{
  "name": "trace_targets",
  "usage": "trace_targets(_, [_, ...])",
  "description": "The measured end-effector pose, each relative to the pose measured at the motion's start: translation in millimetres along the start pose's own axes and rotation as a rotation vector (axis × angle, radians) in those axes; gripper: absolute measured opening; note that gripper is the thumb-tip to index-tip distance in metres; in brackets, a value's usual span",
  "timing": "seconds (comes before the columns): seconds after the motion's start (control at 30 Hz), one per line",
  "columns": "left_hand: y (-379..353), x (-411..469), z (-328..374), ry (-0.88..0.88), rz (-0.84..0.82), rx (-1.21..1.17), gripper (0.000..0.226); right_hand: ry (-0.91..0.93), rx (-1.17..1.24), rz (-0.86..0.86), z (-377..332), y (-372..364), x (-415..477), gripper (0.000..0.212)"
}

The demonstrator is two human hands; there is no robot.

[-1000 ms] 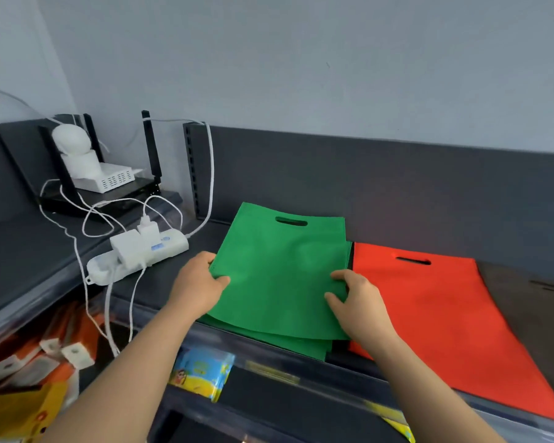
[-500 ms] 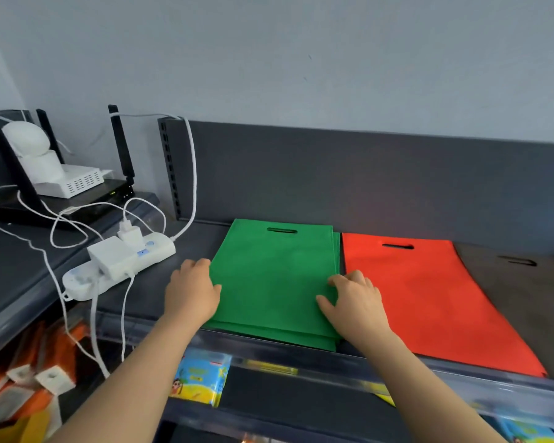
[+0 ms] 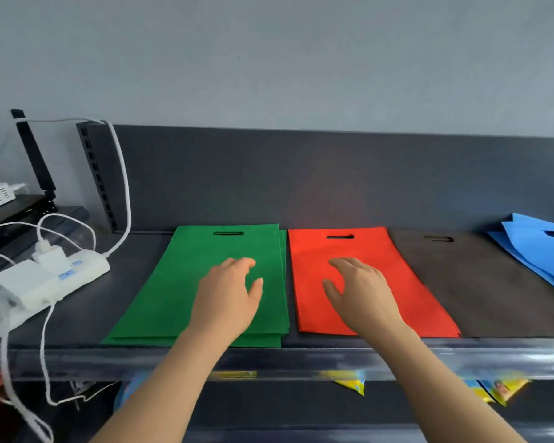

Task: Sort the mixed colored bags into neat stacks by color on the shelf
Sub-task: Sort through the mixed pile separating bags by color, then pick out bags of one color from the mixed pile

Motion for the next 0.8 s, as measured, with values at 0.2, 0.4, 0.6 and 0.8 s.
trace_targets(0.2, [-26.7, 5.4, 76.0, -0.113, -0.01, -0.075, 0.036, -0.083, -0.059, 0.038, 57.9, 41.8, -21.8, 0.041])
trace_targets(0.4, [-60.8, 7.0, 170.7, -0.193, -0.028, -0.14, 0.03, -0.165, -0.096, 0.077, 142.3, 92.6, -46.8, 0.037])
trace_targets(0.6, [-99.6, 4.1, 289.3, -0.246, -0.064, -0.188, 0.028, -0.234, -0.133, 0.086, 246.2, 158.7, -77.9, 0.041])
trace_targets(0.8, [-137.5, 3.5, 393.3, -0.285, -0.104, -0.225, 0.033, -0.313, -0.197, 0.084, 342.8, 208.8, -103.9, 0.041])
Point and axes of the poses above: each hand's wrist, its own x-axis towards the middle knuckle, its own y-axis out of the back of the hand, z = x × y, the point moved 2 cm from there along x, towards the middle knuckle, and after that the axes turned 6 degrees about x, right-handed, at the moved point
